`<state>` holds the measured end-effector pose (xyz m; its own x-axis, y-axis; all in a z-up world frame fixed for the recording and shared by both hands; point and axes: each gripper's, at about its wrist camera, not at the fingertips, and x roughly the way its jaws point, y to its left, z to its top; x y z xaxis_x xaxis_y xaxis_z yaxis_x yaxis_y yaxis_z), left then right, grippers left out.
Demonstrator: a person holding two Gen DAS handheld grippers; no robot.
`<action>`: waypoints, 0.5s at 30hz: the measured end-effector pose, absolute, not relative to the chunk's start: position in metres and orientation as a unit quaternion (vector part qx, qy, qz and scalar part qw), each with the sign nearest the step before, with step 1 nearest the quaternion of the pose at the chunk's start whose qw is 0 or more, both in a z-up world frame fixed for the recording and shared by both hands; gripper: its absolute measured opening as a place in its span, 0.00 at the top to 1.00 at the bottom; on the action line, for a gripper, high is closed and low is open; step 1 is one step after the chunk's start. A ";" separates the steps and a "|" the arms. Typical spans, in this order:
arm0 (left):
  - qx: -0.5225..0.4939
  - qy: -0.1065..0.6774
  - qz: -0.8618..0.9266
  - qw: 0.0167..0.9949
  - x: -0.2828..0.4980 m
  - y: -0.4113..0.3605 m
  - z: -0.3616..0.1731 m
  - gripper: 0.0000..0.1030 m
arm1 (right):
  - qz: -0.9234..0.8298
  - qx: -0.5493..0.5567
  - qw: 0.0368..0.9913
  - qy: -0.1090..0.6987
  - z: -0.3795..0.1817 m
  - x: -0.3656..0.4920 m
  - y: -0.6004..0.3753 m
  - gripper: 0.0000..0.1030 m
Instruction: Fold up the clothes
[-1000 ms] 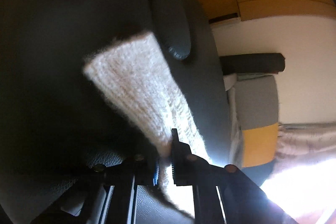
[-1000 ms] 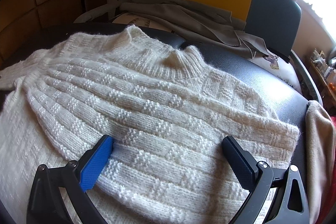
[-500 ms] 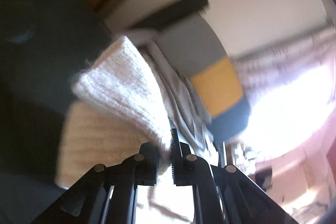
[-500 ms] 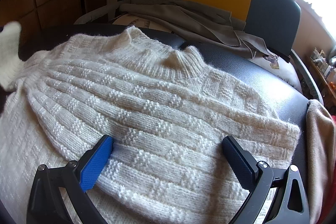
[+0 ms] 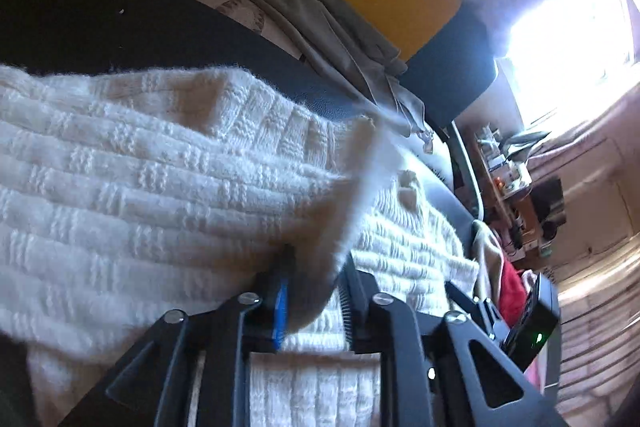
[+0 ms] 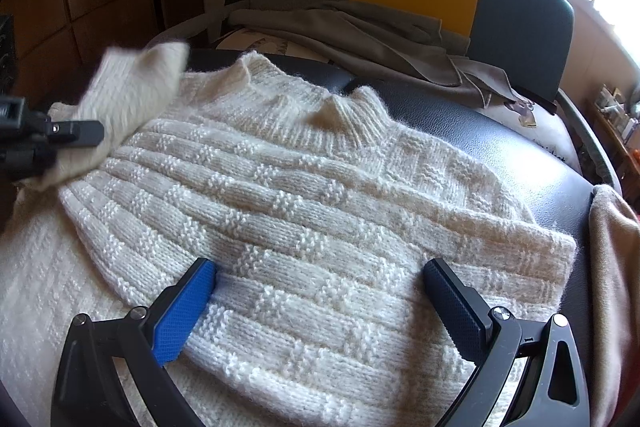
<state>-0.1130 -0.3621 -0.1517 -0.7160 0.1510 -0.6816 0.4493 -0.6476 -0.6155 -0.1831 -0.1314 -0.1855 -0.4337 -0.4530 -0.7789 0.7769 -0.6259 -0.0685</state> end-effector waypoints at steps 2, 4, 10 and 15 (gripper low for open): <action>0.352 0.400 -0.841 0.093 -0.098 -0.360 -0.141 0.68 | -0.816 0.384 0.374 0.217 -0.185 -0.185 -0.133 0.00; 0.332 0.390 -0.853 0.101 -0.073 -0.358 -0.130 0.66 | -0.808 0.403 0.368 0.222 -0.180 -0.189 -0.137 0.00; 0.336 0.343 -0.866 0.141 -0.023 -0.358 -0.139 0.66 | -0.785 0.430 0.445 0.043 -0.142 -0.170 -0.149 0.00; 0.332 0.357 -0.862 0.137 0.007 -0.364 -0.169 0.66 | -0.746 0.489 0.447 -0.069 -0.159 -0.155 -0.172 0.34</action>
<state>0.0067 -0.3642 -0.1694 -0.7427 0.0011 -0.6696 0.4727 -0.7074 -0.5254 -0.1550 -0.1718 -0.1589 -0.1233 -0.7342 -0.6676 0.5989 -0.5915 0.5399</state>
